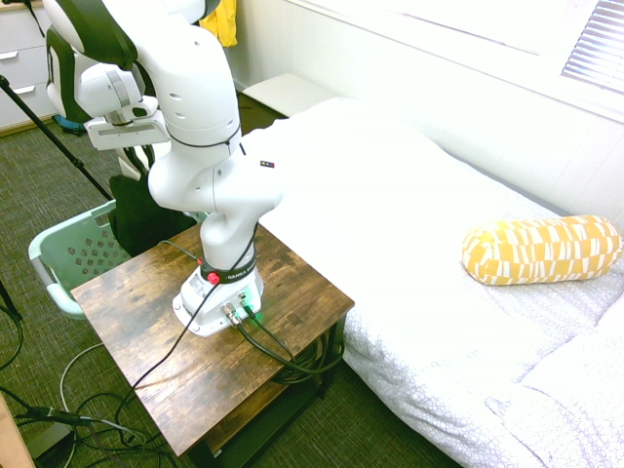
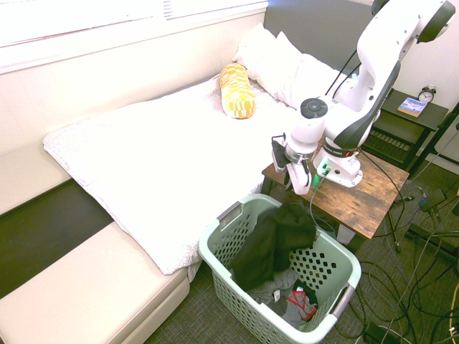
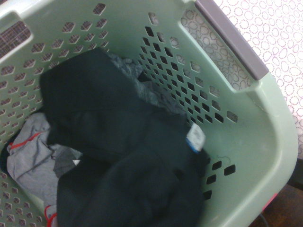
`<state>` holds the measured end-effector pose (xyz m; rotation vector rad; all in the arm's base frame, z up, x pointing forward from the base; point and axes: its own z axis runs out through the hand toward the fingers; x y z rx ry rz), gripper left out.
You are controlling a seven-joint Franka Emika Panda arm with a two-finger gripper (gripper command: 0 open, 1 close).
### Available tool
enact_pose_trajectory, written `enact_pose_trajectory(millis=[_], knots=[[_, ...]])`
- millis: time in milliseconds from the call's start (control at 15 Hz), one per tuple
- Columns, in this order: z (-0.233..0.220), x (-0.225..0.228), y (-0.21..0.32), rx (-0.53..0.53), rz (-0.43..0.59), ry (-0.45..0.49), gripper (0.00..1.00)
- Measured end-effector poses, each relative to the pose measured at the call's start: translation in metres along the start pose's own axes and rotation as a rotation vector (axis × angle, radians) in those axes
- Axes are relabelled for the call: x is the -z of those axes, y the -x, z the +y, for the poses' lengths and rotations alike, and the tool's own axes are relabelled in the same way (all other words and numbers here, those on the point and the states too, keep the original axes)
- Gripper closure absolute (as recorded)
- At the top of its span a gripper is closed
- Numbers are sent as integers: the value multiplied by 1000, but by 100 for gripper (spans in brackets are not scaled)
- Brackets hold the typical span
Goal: Put my clothes in the laundry bag
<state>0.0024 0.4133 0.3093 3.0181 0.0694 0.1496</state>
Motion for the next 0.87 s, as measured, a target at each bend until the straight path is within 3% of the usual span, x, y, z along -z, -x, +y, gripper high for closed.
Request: enact_pose_trajectory(millis=[200, 400, 600, 867], knots=[[2, 14, -52, -52, 20, -27, 0], [32, 44, -160, -150, 69, -41, 0], [100, 52, -267, -263, 106, -17, 0], [231, 50, -368, -425, 109, 19, 0]])
